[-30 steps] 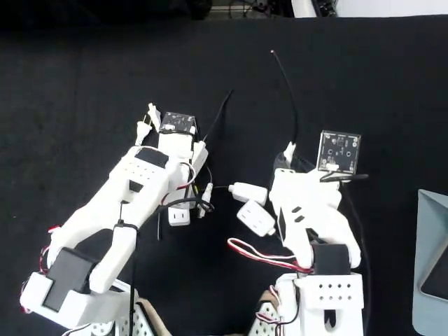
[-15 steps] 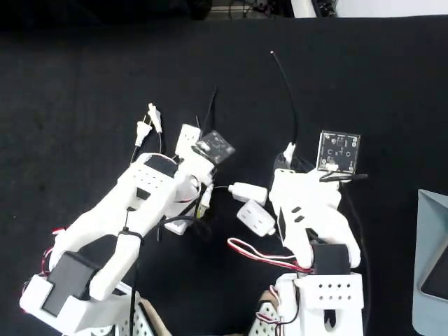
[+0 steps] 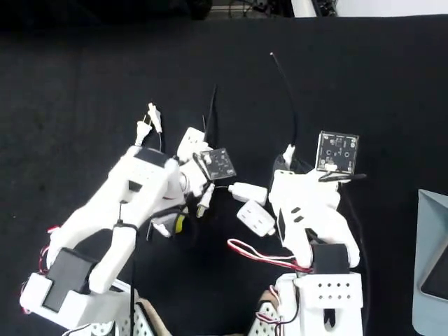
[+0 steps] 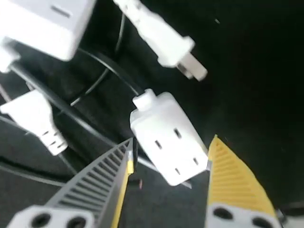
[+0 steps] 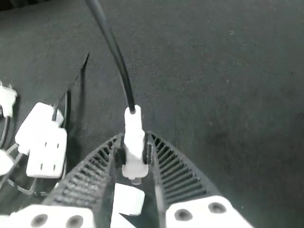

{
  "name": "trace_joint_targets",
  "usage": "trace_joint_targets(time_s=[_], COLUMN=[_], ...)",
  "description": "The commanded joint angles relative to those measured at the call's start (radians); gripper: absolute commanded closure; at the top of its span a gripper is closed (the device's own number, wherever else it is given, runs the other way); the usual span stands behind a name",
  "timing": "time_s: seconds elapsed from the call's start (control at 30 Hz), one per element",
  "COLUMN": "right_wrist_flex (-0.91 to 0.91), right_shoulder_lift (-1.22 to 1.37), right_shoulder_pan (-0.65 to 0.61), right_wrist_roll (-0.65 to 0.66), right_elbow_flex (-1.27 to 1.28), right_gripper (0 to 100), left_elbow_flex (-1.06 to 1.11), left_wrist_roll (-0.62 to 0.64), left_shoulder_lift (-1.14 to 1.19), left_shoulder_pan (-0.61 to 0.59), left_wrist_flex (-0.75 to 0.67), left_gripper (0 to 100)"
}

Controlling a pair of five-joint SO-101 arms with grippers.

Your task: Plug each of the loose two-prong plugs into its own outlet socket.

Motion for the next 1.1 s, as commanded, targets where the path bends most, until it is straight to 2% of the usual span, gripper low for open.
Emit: trace_joint_targets(time_s=[0.0,0.2,0.3,0.43,0.6,0.67,0.9,1.07], right_wrist_flex=[-0.018,-0.012,-0.011,-0.011,-0.011,-0.003,0.252,0.359], right_shoulder_lift=[-0.013,-0.015,-0.015,-0.015,-0.015,-0.013,-0.013,-0.01], right_shoulder_pan=[0.015,0.015,-0.017,-0.138,-0.288,-0.327,-0.543,-0.655], right_wrist_roll=[-0.005,-0.005,-0.005,0.006,0.187,0.216,0.218,0.15], right_elbow_flex=[-0.01,-0.044,-0.073,-0.081,-0.085,-0.104,-0.285,-0.42], right_gripper=[98.5,98.5,98.5,98.6,98.6,98.6,98.6,98.6], left_elbow_flex=[-0.231,-0.412,-0.394,-0.331,-0.197,-0.139,0.039,0.081], left_wrist_roll=[-0.015,0.123,0.19,0.262,0.404,0.431,0.577,0.663], left_shoulder_lift=[-0.012,-0.049,-0.172,-0.411,-0.681,-0.752,-0.835,-0.881], left_shoulder_pan=[-0.004,-0.027,-0.031,-0.035,-0.084,-0.127,-0.277,-0.314], left_wrist_flex=[0.215,0.413,0.411,0.41,0.344,0.318,0.167,0.118], left_gripper=[75,75,77,80,80,80,80,80])
